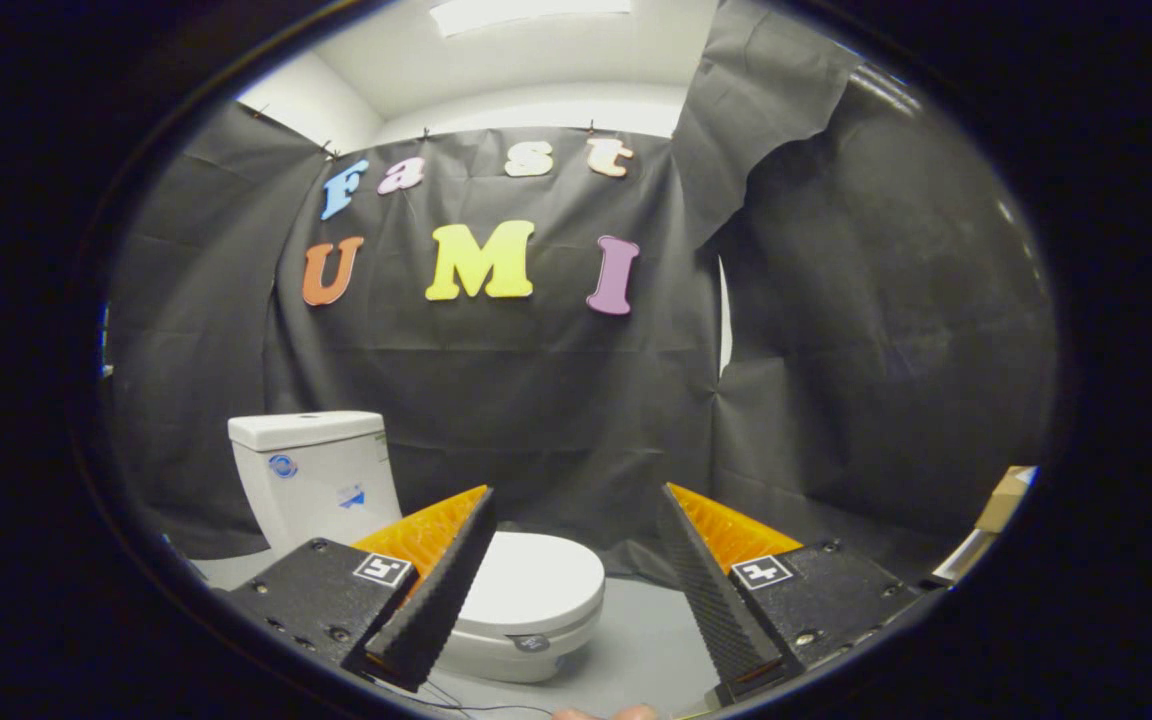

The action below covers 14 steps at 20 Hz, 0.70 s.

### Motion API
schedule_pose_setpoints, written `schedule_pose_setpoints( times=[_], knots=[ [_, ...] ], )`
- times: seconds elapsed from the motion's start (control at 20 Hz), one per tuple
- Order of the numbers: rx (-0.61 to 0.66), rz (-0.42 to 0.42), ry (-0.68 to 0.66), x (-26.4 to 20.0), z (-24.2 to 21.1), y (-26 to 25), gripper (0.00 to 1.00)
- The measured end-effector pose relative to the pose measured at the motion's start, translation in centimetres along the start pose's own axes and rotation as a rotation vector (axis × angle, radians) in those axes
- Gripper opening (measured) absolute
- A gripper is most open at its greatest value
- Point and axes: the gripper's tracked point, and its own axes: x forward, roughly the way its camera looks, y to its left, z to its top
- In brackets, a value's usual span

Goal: Open the toilet lid.

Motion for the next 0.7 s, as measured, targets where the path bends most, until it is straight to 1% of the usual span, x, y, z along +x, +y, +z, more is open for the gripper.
schedule_pose_setpoints(
  times=[0.15,0.25,0.45,0.55,0.7],
  knots=[
    [-0.002,-0.001,0.002,0.2,-0.3,0.1,1.0],
    [0.007,-0.022,-0.006,0.4,-0.4,-0.5,1.0],
    [0.045,-0.036,0.032,0.7,-1.9,-0.6,1.0],
    [0.045,-0.034,0.029,0.8,-1.9,-0.3,1.0],
    [0.07,0.004,0.051,0.8,-2.6,1.2,1.0]
  ],
)
